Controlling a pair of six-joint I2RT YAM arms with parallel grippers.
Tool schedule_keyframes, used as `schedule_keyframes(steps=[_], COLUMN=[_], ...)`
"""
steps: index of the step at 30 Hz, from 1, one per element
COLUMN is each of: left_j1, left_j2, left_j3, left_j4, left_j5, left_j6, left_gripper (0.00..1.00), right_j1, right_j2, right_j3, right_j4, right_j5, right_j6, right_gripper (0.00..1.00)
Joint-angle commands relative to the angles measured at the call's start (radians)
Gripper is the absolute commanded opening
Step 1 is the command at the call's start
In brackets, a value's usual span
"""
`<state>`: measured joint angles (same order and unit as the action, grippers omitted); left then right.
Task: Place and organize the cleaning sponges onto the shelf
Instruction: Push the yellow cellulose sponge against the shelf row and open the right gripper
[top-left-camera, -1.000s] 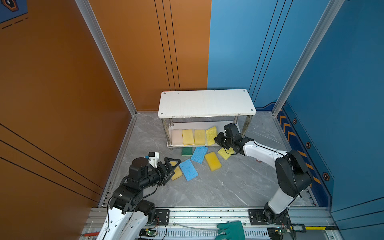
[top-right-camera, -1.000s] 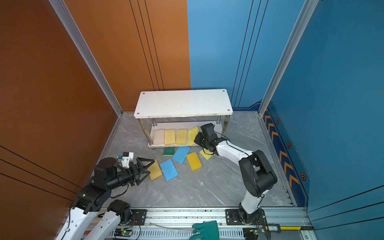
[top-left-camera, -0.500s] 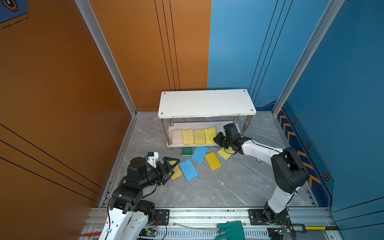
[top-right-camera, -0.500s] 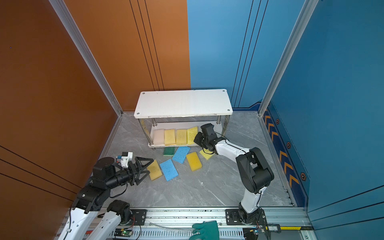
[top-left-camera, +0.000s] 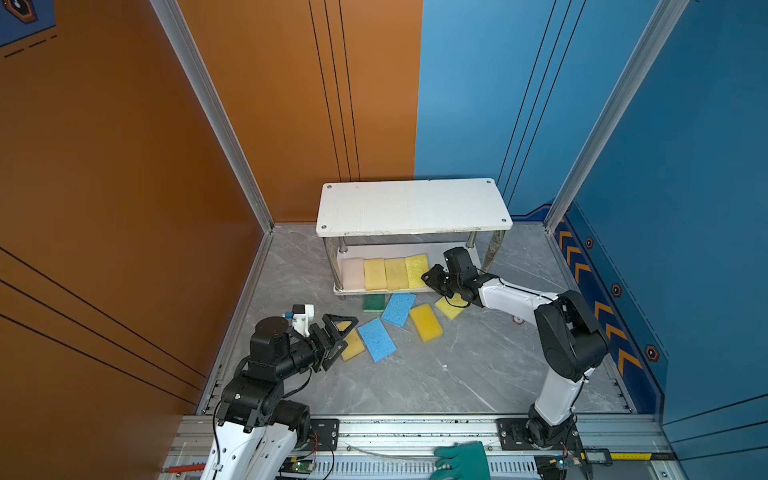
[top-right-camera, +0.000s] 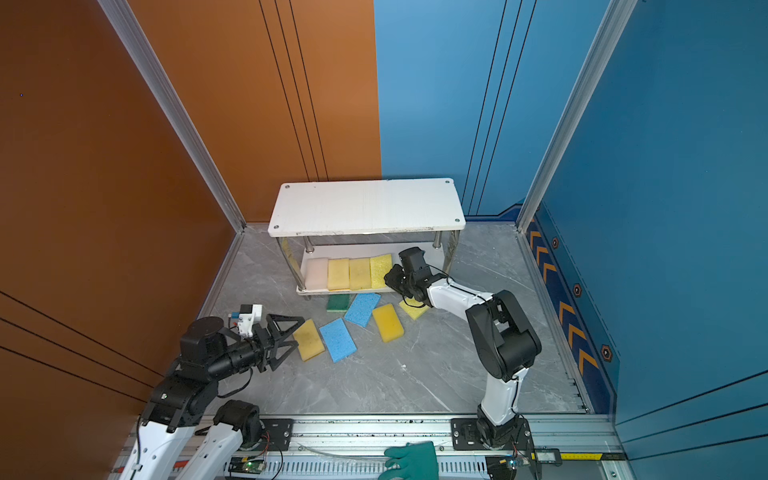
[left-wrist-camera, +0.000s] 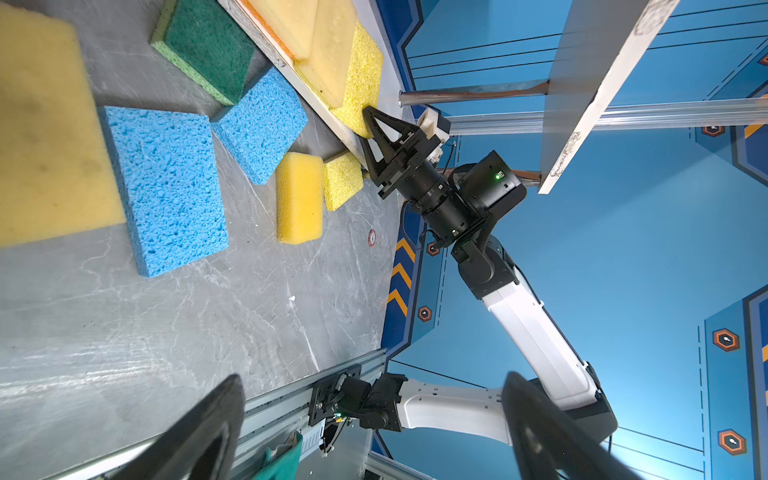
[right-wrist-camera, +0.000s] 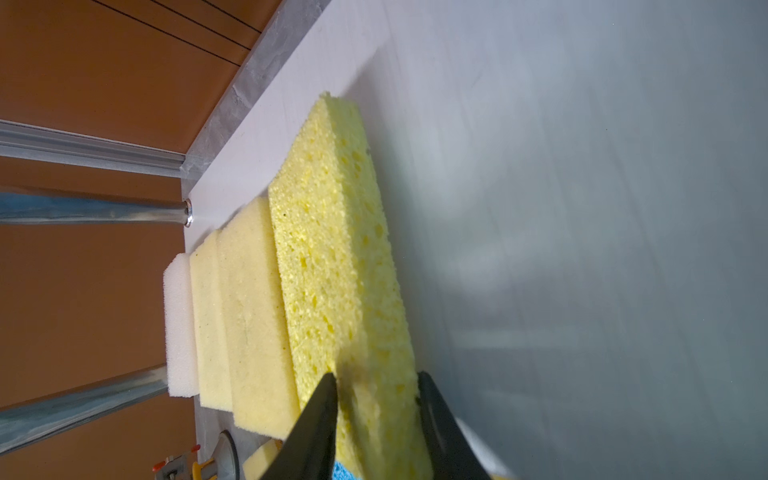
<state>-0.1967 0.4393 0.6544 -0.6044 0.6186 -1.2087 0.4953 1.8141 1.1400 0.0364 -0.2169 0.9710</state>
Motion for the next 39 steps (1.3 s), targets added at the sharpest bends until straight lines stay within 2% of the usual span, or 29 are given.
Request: schedule_keyframes(steps=[1,8,21,25,29,34,39], left_j1=[0.012,0.022,0.028,0.03,0.031,0.031,0.034], left_j2=[-0.004,0.014,0.013,0.008,0.009,0.007,-0.003], left_j3=[-0.012,-0.01,-0.01,-0.015,-0.013,-0.013,-0.019], left_j4=[-0.02,-0.018,-0.018,-0.018,-0.018,-0.018,-0.02], left_j5=[0.028,0.036,0.037,0.036,0.037,0.04,0.044], left_j6=[0.009,0.021,0.022,0.018,0.018,0.018,0.013], left_gripper=[0.97,0.97,0.97,0.97,0.98,0.98,0.98], right_j1=[0.003,0.003,0.009,0.015,0.03,0.05,0.056], right_j2=[0.002,-0.029,-0.043,-0.046,-0.043,-0.011,0.03], right_j3=[0.023,0.017,0.008,0.009,0.047,0.128,0.182], right_j4=[-0.019,-0.075,-0.104,-0.112,-0.189,-0.314,-0.361], right_j5=[-0.015,0.005,0.007,0.012,0.045,0.082,0.084], right_j6=[-0.001,-0.019,-0.037,-0.044,-0.089,-0.162,-0.201], right_gripper=[0.42,0.55,0.62,0.71,0.81,0.86,0.87])
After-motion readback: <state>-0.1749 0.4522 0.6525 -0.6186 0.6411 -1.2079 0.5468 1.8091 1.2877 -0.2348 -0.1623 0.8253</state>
